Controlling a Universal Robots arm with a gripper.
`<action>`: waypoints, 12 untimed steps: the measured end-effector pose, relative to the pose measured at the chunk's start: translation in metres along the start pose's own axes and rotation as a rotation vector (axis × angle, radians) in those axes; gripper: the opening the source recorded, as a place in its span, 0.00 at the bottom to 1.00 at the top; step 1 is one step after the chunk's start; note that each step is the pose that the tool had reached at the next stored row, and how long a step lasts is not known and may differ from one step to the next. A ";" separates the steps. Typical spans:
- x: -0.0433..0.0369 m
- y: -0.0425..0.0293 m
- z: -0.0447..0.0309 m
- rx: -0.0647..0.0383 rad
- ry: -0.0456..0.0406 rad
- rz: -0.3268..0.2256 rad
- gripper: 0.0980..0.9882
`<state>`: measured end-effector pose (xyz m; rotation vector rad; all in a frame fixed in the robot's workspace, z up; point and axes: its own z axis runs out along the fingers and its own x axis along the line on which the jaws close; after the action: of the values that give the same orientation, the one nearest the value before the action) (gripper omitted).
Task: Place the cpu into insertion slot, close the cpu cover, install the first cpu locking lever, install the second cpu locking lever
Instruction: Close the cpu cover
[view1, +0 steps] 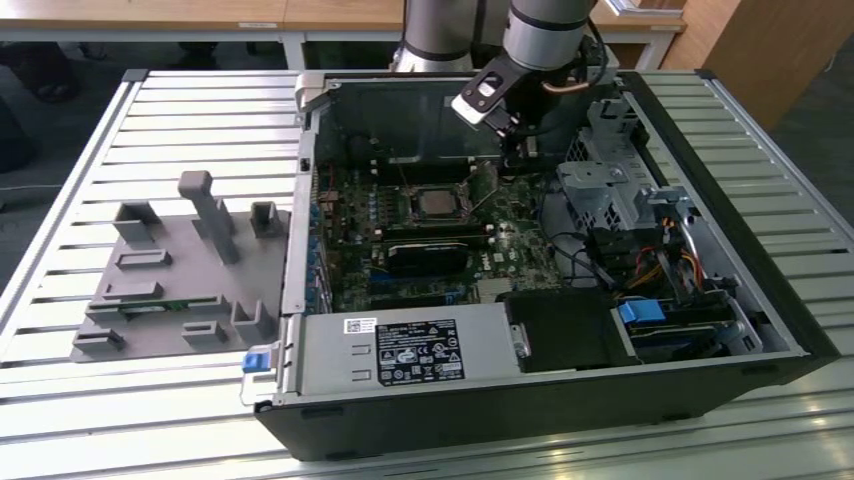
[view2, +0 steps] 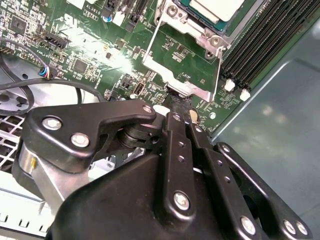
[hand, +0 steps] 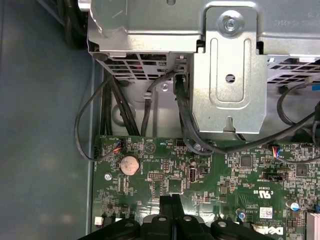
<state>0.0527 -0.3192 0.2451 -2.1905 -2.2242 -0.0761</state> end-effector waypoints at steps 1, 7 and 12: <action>0.0000 -0.0005 0.0000 0.000 0.0000 0.000 0.01; 0.0001 -0.0038 -0.0001 0.000 0.0000 0.000 0.01; 0.0001 -0.0057 -0.0001 0.000 0.0000 0.000 0.01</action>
<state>0.0470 -0.3192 0.2451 -2.1905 -2.2242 -0.0761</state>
